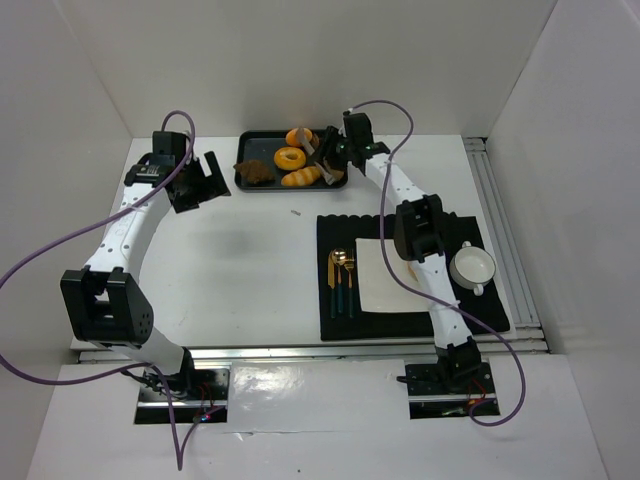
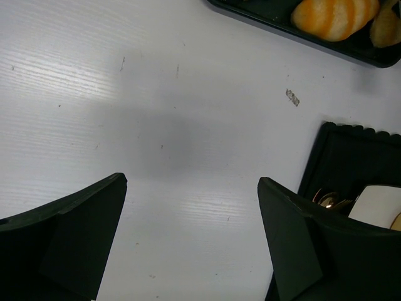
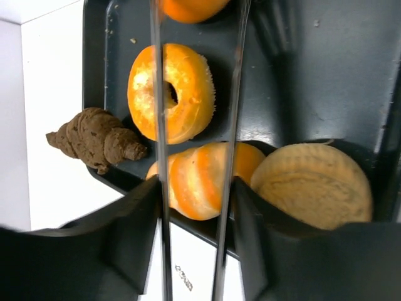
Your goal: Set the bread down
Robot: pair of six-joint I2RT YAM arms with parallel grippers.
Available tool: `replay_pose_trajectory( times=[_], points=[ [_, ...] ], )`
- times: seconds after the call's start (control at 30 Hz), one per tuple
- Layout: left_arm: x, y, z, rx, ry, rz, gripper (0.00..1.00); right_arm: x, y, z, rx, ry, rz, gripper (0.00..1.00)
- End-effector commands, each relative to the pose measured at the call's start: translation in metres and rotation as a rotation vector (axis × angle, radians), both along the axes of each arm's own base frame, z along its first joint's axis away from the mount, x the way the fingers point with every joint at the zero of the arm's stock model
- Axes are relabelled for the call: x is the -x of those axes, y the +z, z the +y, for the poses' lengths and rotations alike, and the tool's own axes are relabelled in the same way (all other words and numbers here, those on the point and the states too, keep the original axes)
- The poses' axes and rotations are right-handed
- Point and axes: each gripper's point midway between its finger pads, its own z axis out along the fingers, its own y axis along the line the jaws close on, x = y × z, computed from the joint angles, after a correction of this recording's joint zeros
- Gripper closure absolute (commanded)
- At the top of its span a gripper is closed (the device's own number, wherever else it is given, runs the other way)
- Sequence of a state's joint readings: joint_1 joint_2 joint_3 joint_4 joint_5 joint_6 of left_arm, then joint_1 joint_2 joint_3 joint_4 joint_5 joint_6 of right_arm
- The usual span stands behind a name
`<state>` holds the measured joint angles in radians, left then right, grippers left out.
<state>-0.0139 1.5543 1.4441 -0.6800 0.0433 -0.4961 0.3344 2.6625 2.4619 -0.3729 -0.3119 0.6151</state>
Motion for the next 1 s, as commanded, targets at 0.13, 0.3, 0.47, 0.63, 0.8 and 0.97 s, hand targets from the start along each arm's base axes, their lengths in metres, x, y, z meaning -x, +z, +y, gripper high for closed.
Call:
replay_pose_trajectory(
  times=[0.13, 0.3, 0.47, 0.63, 0.8, 0.97],
  points=[
    [0.003, -0.002, 0.002, -0.009, -0.016, 0.004, 0.01, 0.005, 0.052, 0.015, -0.043, 0.045, -0.115, 0.68],
    [0.004, 0.005, 0.002, -0.009, -0.016, -0.016, 0.01, 0.007, 0.089, 0.009, -0.04, 0.024, -0.177, 0.72],
    [0.009, 0.014, 0.003, -0.009, -0.016, -0.034, 0.01, 0.024, 0.109, 0.01, -0.047, 0.033, -0.192, 0.75],
    [0.01, 0.017, 0.007, -0.021, -0.02, -0.045, 0.01, 0.045, 0.155, 0.004, -0.06, 0.026, -0.277, 0.75],
    [0.013, 0.024, 0.012, -0.012, -0.018, -0.051, 0.01, 0.085, 0.191, -0.014, -0.007, 0.025, -0.299, 0.76],
    [0.013, 0.032, 0.011, -0.006, -0.024, -0.071, 0.01, 0.17, 0.156, -0.071, 0.095, 0.002, -0.178, 0.76]
  ],
)
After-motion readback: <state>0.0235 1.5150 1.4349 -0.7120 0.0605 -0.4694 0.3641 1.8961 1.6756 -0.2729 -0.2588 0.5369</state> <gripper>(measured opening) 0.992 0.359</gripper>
